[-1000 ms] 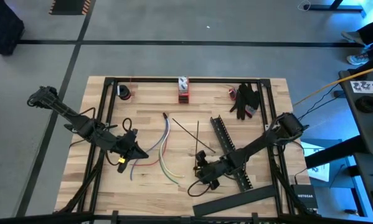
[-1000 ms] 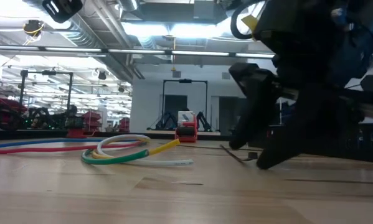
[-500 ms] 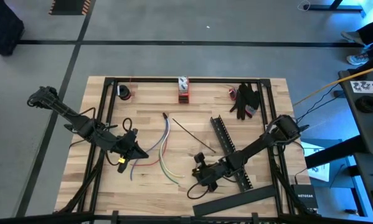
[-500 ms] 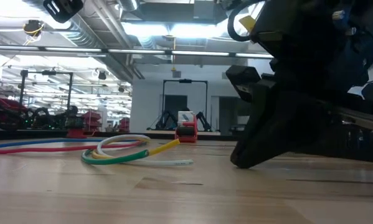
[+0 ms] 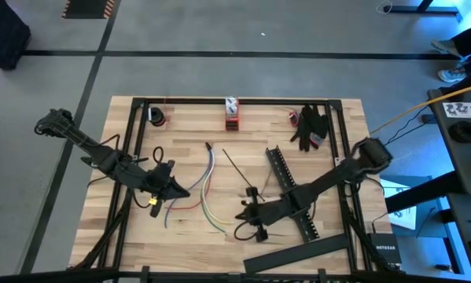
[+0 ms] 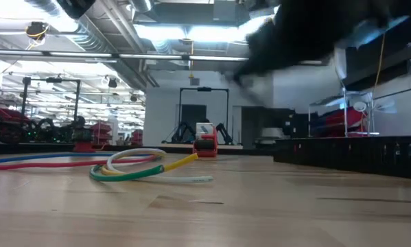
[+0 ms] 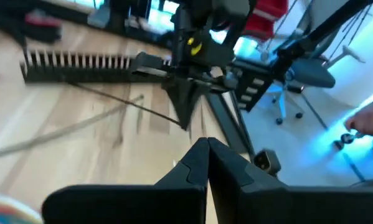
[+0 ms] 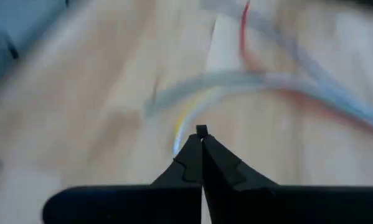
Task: Ziptie cables
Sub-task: Wrap the black zip tie on the cable
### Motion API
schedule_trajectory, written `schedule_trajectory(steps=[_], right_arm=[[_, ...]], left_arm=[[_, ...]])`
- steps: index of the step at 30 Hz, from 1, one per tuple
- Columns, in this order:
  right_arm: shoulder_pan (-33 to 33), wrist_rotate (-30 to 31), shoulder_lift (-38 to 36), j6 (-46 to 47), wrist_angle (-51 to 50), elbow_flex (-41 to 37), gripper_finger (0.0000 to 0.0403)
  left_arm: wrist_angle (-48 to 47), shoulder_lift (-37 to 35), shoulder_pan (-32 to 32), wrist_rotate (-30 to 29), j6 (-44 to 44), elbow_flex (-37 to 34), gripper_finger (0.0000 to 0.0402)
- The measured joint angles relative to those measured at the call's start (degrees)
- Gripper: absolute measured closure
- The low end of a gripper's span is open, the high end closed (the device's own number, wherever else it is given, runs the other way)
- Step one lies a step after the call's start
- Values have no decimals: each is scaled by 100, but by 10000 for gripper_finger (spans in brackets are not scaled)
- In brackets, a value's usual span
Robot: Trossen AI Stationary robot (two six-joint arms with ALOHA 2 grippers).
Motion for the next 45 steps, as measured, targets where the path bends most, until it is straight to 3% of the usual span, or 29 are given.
schedule_trajectory(steps=[11, 19, 25, 28, 32, 39, 45], right_arm=[[-638, -64, -1171, 1769, -129, 1199, 403], [-1131, -138, -1300, 1906, -560, 2155, 403], [-1523, -441, -1299, 2246, -939, 2607, 403], [-1733, -578, -1297, 2616, -1205, 2819, 403], [-2035, -748, -1301, 3379, -1341, 2895, 403], [-2400, -1118, -1301, 4548, -1477, 2893, 403], [-2463, -1261, -1301, 5054, -1572, 2893, 403]], left_arm=[[661, -22, 5, -976, 1139, 2, 401], [874, 50, 309, -983, 1344, 7, 395], [1208, 437, 542, -665, 2276, 52, 336], [1363, 803, 495, -648, 3399, 289, 298], [1386, 1440, 342, -861, 5559, 764, 268], [1570, 2619, 398, -1867, 8802, 1454, 261], [2701, 3283, 629, -1987, 10563, 1547, 261]])
